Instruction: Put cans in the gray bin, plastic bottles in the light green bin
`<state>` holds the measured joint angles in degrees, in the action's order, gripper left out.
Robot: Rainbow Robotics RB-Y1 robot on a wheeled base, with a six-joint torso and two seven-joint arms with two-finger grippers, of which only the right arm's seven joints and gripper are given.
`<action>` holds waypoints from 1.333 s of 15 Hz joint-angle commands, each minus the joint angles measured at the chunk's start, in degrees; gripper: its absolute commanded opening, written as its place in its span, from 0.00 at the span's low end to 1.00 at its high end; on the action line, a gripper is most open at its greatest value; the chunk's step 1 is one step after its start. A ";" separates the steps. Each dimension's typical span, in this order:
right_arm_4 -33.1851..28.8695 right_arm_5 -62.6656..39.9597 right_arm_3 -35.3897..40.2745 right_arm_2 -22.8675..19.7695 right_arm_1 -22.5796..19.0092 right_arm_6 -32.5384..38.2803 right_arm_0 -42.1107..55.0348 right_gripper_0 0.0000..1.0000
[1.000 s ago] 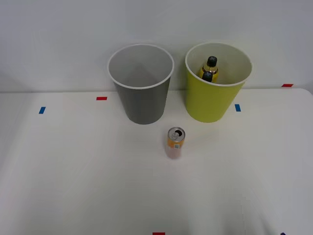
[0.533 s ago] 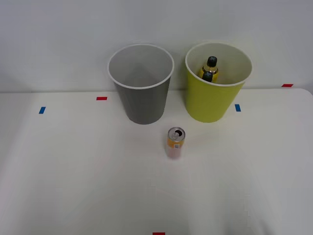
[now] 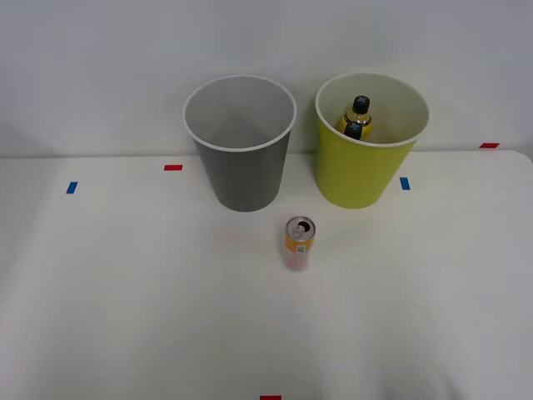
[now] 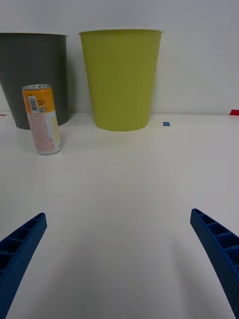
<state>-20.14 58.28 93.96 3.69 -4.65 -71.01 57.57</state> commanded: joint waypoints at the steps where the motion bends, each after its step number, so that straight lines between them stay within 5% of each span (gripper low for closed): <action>1: 0.01 0.00 0.00 0.00 -0.01 -0.01 0.00 1.00; 20: 0.01 0.00 0.00 0.00 -0.01 -0.01 0.00 1.00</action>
<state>-20.14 58.28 93.96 3.69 -4.66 -71.01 57.57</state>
